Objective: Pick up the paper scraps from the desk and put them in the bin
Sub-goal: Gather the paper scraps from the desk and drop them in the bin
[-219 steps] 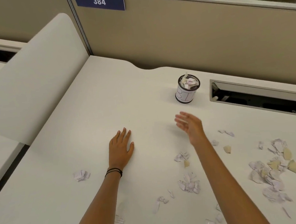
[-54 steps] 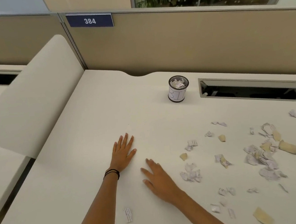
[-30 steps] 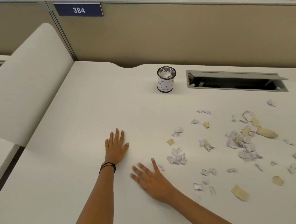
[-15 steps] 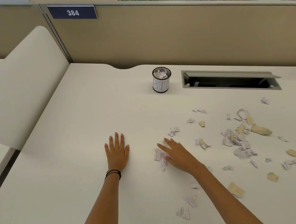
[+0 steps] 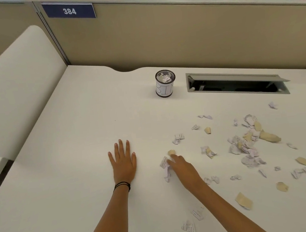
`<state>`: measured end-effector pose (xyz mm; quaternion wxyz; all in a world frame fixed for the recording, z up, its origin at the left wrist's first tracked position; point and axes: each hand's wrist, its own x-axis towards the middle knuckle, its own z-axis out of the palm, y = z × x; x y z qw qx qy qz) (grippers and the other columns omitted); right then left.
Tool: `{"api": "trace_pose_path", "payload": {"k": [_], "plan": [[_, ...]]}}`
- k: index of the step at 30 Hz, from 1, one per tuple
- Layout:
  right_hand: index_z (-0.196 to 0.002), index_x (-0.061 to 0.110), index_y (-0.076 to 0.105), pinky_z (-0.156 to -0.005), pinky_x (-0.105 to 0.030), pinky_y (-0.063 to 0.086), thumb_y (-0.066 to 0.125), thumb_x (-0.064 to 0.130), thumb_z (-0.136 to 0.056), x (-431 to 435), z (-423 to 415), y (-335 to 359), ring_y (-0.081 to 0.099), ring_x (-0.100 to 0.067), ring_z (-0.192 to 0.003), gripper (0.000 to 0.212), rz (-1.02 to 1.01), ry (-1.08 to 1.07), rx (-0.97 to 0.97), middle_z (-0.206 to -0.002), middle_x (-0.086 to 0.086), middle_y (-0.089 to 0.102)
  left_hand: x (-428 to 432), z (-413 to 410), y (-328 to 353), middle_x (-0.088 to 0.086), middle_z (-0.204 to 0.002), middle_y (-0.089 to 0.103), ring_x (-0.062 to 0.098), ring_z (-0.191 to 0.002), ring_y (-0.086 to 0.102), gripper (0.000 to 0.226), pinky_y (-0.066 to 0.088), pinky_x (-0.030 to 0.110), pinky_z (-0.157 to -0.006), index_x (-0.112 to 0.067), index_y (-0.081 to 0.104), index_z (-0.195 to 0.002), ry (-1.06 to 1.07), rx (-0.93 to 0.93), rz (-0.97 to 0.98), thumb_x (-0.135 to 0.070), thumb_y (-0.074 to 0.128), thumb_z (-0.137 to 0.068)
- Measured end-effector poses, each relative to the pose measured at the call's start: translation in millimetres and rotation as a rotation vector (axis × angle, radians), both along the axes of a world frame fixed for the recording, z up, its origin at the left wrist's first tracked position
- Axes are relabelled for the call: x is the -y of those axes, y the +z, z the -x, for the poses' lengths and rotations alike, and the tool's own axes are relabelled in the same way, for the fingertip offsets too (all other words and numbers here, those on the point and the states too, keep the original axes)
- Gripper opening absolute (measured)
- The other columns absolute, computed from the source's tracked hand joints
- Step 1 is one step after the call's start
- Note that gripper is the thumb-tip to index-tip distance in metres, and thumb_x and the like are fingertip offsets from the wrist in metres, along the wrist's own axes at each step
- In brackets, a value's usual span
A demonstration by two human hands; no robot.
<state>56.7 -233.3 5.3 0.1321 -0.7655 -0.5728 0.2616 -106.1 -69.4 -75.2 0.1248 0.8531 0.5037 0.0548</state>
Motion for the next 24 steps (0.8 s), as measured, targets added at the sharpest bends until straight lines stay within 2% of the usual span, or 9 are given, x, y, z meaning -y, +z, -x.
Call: {"api": "trace_pose_path", "payload": {"k": [2, 4, 6, 8, 13, 15, 18, 21, 24], "plan": [[-0.135, 0.015, 0.041, -0.094, -0.031, 0.033, 0.031, 0.028, -0.099, -1.6, -5.8, -4.3, 0.038, -0.023, -0.128, 0.040, -0.009, 0.004, 0.045, -0.138, -0.006, 0.041, -3.7, -1.6, -0.9, 0.012, -0.152, 0.027, 0.030, -0.139, 0.028, 0.058, 0.017, 0.054, -0.111, -0.014, 0.029, -0.146, -0.035, -0.001, -0.012, -0.040, 0.014, -0.097], [-0.120, 0.010, 0.051, -0.077, -0.019, 0.034, 0.034, 0.024, -0.096, -6.8, -11.1, -10.0, 0.044, -0.014, -0.107, 0.033, -0.019, -0.068, 0.015, -0.114, 0.002, 0.046, -8.5, -3.6, -1.8, 0.011, -0.153, 0.026, 0.028, -0.139, 0.028, 0.058, 0.010, 0.050, -0.112, -0.014, 0.030, -0.146, -0.051, 0.004, -0.023, -0.039, 0.021, -0.095], [-0.096, 0.007, 0.055, -0.068, -0.023, 0.038, 0.040, 0.011, -0.092, -16.1, -21.4, -15.6, 0.047, -0.016, -0.096, 0.016, 0.050, -0.076, 0.068, -0.101, 0.002, 0.048, -12.8, -5.3, -2.7, 0.010, -0.153, 0.025, 0.027, -0.139, 0.027, 0.058, 0.007, 0.047, -0.112, -0.014, 0.029, -0.146, -0.064, 0.003, -0.028, -0.039, 0.022, -0.094], [-0.088, 0.005, 0.059, -0.069, -0.031, 0.042, 0.044, 0.004, -0.088, -28.4, -31.6, -19.5, 0.054, -0.022, -0.091, 0.015, 0.037, -0.100, 0.091, -0.098, -0.007, 0.056, -17.7, -7.3, -2.7, 0.009, -0.154, 0.023, 0.026, -0.140, 0.023, 0.058, 0.004, 0.045, -0.112, -0.015, 0.026, -0.147, -0.076, 0.008, -0.026, -0.039, 0.022, -0.095], [-0.086, 0.001, 0.070, -0.073, -0.031, 0.047, 0.051, 0.000, -0.085, -64.2, -61.9, -5.7, 0.063, -0.022, -0.082, 0.020, -0.133, -0.320, -0.063, -0.091, -0.011, 0.068, -27.9, -12.3, -2.3, 0.007, -0.155, 0.022, 0.021, -0.141, 0.015, 0.057, 0.002, 0.042, -0.113, -0.016, 0.024, -0.148, -0.095, 0.029, -0.046, -0.039, 0.023, -0.095], [-0.083, 0.002, 0.072, -0.069, -0.024, 0.049, 0.056, -0.004, -0.080, -79.8, -76.9, 6.0, 0.064, -0.017, -0.076, 0.018, -0.217, -0.419, -0.194, -0.085, -0.010, 0.071, -31.3, -14.0, -2.6, 0.006, -0.155, 0.020, 0.020, -0.142, 0.013, 0.058, 0.000, 0.041, -0.114, -0.017, 0.022, -0.148, -0.097, 0.034, -0.045, -0.039, 0.023, -0.095], [-0.078, 0.007, 0.072, -0.061, -0.013, 0.051, 0.058, -0.007, -0.078, -104.3, -101.6, 21.5, 0.063, -0.001, -0.059, 0.020, -0.296, -0.483, -0.310, -0.071, -0.010, 0.071, -36.5, -17.6, -3.1, 0.003, -0.156, 0.018, 0.018, -0.142, 0.011, 0.058, 0.000, 0.041, -0.114, -0.019, 0.020, -0.149, -0.099, 0.044, -0.047, -0.040, 0.023, -0.095], [-0.082, 0.000, 0.070, -0.056, -0.013, 0.053, 0.057, -0.009, -0.080, -132.5, -124.1, 42.2, 0.063, -0.001, -0.049, 0.016, -0.363, -0.560, -0.459, -0.064, -0.005, 0.067, -44.4, -21.6, -3.5, 0.000, -0.157, 0.013, 0.017, -0.144, 0.009, 0.058, 0.002, 0.043, -0.115, -0.021, 0.015, -0.150, -0.103, 0.054, -0.039, -0.041, 0.021, -0.095], [-0.086, 0.003, 0.070, -0.061, -0.018, 0.054, 0.064, -0.002, -0.080, -165.6, -147.0, 56.8, 0.062, -0.007, -0.051, 0.010, -0.442, -0.664, -0.573, -0.061, -0.003, 0.066, -50.8, -25.0, -2.8, -0.002, -0.157, 0.012, 0.015, -0.144, 0.009, 0.058, 0.002, 0.043, -0.115, -0.022, 0.015, -0.150, -0.106, 0.055, -0.034, -0.041, 0.021, -0.096]]}}
